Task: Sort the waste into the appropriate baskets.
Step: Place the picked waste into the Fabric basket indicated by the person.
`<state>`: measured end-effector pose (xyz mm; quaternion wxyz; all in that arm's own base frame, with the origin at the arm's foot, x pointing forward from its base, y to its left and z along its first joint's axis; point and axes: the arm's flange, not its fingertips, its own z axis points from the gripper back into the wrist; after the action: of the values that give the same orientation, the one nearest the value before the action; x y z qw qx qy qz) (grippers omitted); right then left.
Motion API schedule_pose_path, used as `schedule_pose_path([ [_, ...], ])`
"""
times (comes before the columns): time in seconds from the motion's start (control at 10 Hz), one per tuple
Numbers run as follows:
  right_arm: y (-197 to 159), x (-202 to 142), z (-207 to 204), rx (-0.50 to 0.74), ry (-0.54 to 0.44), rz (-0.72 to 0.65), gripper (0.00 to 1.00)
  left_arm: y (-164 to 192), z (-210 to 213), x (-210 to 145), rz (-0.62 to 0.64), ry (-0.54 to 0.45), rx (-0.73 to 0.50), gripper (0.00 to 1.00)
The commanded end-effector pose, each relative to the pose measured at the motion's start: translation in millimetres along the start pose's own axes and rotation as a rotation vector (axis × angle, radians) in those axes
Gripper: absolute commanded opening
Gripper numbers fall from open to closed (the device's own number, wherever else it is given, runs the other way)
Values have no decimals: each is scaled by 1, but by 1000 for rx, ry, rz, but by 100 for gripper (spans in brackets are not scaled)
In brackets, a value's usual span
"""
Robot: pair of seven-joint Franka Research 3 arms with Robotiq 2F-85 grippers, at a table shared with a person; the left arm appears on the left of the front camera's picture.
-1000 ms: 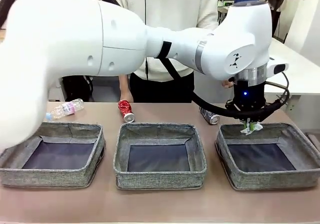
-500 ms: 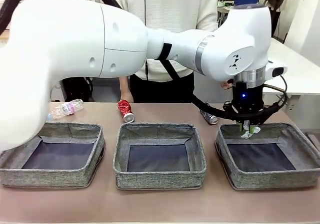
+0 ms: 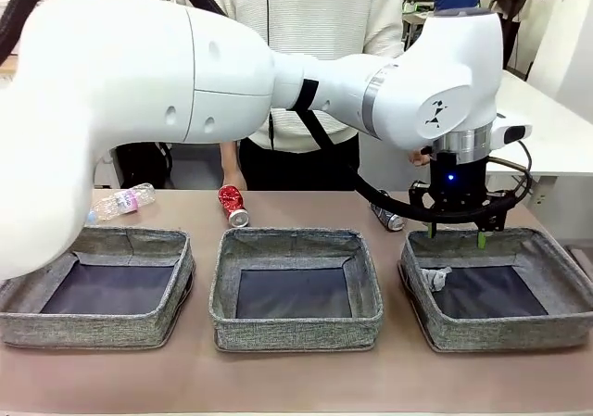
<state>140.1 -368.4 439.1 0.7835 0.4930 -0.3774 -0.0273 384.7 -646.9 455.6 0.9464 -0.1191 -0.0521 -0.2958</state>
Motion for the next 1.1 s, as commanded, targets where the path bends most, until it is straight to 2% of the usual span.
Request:
schedule_pose_path([
  [0.0,4,-5,-2,-21,1,-8,100,0,7,7,-8,19,-10,100],
  [0.4,4,-5,-2,-21,1,-8,100,5,17,4,15,34,-2,100],
  [0.5,0,0,0,0,0,0,100,6,23,4,18,66,-4,100],
  [0.6,8,2,-18,-10,-1,20,100,14,43,-2,40,96,4,100],
  [0.7,18,11,-47,58,39,57,100,28,82,-15,88,82,-24,100],
  [1.0,61,32,-150,176,270,102,100,65,202,-93,191,-143,-102,100],
])
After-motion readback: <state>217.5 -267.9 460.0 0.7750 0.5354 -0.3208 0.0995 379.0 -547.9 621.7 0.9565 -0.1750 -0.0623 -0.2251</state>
